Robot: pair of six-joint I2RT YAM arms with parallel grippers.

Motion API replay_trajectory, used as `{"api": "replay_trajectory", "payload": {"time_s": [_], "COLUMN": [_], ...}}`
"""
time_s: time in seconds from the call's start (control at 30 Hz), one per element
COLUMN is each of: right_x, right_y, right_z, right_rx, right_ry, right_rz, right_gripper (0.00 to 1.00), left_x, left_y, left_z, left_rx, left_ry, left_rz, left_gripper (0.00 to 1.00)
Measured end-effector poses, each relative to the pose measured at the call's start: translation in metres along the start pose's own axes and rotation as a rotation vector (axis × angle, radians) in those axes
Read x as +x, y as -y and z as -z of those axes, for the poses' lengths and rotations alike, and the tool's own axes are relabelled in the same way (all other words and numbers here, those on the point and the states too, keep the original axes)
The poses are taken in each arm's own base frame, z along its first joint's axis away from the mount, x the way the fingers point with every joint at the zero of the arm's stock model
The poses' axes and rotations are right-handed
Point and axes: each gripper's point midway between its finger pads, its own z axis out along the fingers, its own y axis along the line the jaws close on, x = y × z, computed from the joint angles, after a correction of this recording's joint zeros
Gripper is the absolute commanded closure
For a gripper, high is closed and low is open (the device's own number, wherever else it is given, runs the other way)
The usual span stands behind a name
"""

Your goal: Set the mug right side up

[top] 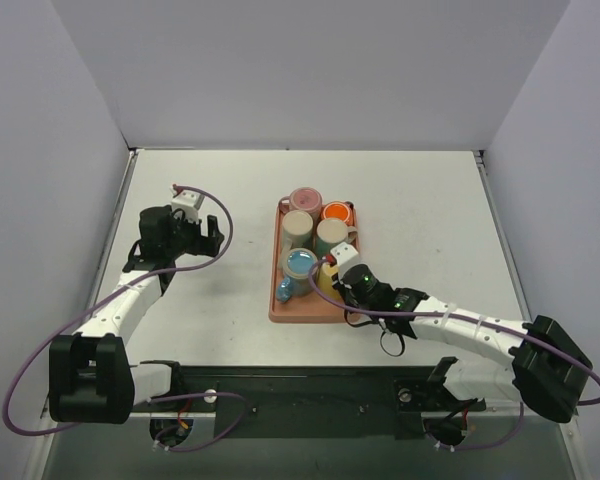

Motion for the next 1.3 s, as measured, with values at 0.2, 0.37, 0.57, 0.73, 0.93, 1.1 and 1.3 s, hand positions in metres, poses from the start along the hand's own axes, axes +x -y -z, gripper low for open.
{"api": "replay_trajectory", "payload": {"time_s": [0.2,0.37,0.57,0.73,0.93,1.1,1.3], "right_x": [0.001,-0.010,-0.047,-0.061,-0.114,-0.174,-0.220], "right_y": [0.003,0.011,0.030,0.045,0.031,0.023,0.008], "right_z": [0.010,0.038,0.063,0.072,0.095,0.113,0.101], "right_rx": [0.007,0.011,0.017,0.012,-0.122,-0.227,-0.345], "right_ry": [-0.035,-0.019,0.084,0.108,0.184,0.299,0.346], "right_rz": [-0.024,-0.099,-0.317,-0.500,-0.626,-0.740,-0.918], "right_gripper": [1.00,1.00,1.00,1.00,1.00,1.00,1.00], "left_x": [0.003,-0.015,-0.040,-0.061,-0.081,-0.101,-0.154], "left_y": [0.005,0.012,0.024,0.043,0.070,0.094,0.133], "left_z": [0.003,0.008,0.018,0.031,0.045,0.062,0.100], "left_rx": [0.029,0.079,0.143,0.202,0.279,0.334,0.410], "left_ry": [-0.038,-0.037,-0.033,-0.020,-0.007,0.016,0.182], "left_rz": [-0.012,-0.053,-0.104,-0.148,-0.191,-0.282,-0.505], "left_gripper": [0.10,0.10,0.10,0.14,0.18,0.18,0.09]}}
